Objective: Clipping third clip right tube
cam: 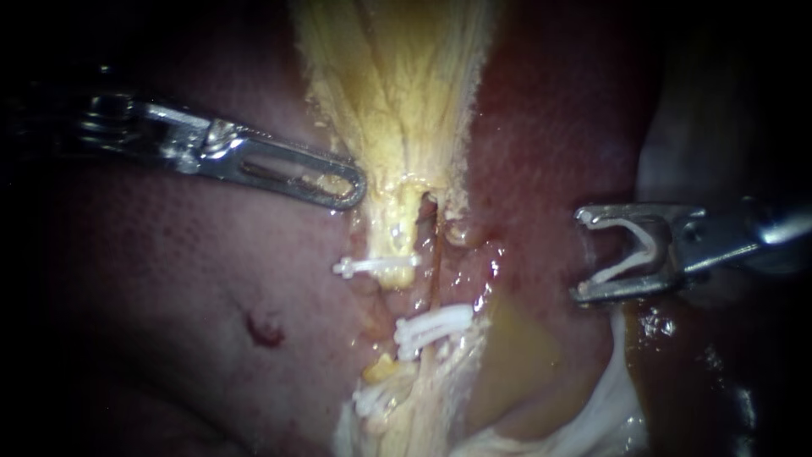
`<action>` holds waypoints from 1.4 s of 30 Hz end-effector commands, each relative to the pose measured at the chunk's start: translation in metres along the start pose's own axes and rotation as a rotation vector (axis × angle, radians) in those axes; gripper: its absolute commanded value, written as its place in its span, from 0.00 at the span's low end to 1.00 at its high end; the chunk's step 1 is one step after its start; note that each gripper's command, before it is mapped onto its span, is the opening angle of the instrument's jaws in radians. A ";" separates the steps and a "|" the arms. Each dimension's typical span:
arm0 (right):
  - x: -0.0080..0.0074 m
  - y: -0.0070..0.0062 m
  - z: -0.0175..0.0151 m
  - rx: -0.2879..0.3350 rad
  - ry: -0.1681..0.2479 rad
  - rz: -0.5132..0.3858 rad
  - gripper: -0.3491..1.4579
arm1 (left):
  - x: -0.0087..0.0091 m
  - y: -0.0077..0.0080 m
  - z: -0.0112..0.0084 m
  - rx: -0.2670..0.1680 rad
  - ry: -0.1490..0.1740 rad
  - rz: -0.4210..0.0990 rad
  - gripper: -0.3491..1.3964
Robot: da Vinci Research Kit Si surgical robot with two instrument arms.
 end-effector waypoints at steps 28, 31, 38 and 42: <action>0.0016 0.0004 0.0025 0.043 0.021 0.007 0.47 | -0.0029 0.0000 -0.0095 -0.040 -0.063 -0.036 0.00; 0.0025 0.0006 0.0043 0.070 0.042 0.027 0.47 | -0.0028 -0.0002 -0.0095 -0.037 -0.060 -0.036 0.00; 0.0030 0.0012 0.0090 0.116 0.069 0.112 0.47 | -0.0026 -0.0004 -0.0094 -0.034 -0.058 -0.035 0.00; 0.0026 0.0022 0.0115 0.134 0.106 0.159 0.47 | -0.0025 -0.0004 -0.0093 -0.032 -0.057 -0.035 0.00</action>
